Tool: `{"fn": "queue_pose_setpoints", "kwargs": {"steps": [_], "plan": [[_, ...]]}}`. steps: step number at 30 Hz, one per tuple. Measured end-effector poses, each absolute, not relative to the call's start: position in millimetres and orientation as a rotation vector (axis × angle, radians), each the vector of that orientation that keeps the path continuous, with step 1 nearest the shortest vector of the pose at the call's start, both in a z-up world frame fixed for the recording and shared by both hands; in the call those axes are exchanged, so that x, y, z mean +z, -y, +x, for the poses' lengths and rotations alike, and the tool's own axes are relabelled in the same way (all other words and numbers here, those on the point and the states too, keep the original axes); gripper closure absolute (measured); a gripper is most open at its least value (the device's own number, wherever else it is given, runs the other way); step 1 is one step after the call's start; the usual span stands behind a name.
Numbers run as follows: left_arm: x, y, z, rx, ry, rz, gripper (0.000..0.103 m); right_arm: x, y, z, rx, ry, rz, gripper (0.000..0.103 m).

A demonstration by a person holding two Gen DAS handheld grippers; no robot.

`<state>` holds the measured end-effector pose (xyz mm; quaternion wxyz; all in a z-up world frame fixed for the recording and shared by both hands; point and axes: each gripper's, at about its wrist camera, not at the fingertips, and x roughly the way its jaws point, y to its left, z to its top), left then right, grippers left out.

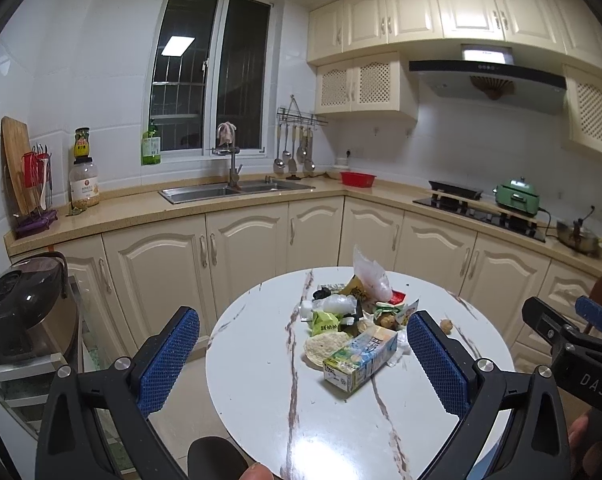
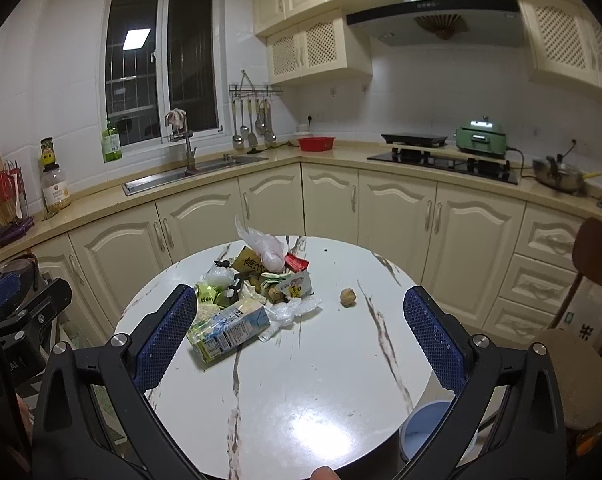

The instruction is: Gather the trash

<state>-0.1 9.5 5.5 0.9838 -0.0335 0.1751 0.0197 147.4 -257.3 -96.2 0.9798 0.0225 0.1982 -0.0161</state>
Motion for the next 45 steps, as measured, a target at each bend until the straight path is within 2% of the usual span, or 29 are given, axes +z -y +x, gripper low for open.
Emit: {"fn": "queue_pose_setpoints", "kwargs": {"steps": [25,35,45], "plan": [[3,-5,22,0.026,-0.365,-0.04,0.001,-101,249,158,-0.046,-0.402,-0.008,0.0],[-17,-12,73,-0.015,-0.483,-0.063,0.001,-109,261,191,-0.069,-0.478,-0.018,0.0],[-53,-4,144,-0.072,-0.667,-0.009,0.001,-148,291,232,-0.105,-0.625,0.026,0.0]]}}
